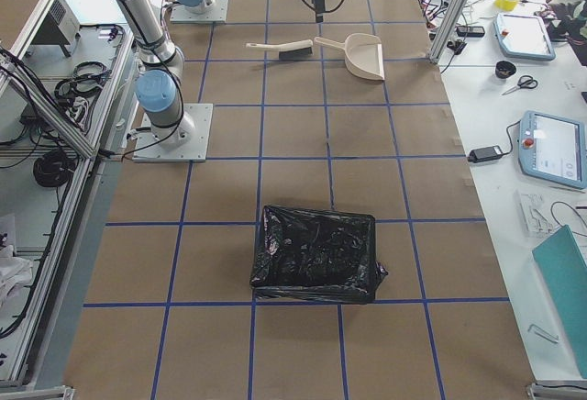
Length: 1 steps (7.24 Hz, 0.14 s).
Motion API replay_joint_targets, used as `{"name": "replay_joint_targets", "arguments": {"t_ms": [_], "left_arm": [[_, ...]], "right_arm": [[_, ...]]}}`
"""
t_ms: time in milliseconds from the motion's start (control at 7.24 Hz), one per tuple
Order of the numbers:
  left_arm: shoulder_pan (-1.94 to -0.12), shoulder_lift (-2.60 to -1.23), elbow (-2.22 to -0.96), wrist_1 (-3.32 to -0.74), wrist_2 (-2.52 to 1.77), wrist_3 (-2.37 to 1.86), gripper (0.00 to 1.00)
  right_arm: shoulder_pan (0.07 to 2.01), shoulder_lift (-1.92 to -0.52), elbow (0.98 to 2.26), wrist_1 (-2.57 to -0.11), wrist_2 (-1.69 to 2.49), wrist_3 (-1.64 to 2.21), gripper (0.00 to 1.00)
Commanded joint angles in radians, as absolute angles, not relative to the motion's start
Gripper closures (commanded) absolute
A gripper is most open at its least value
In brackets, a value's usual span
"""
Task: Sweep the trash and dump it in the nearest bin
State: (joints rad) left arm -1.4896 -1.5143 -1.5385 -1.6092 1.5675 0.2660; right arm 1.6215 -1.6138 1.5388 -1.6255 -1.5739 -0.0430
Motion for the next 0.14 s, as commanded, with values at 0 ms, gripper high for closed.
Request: {"name": "replay_joint_targets", "arguments": {"t_ms": [0], "left_arm": [[-1.488,-1.516,-1.539,-1.608,1.568,0.271,0.0]], "right_arm": [[1.621,-1.617,1.531,-1.623,-1.574,-0.043,0.0]]}}
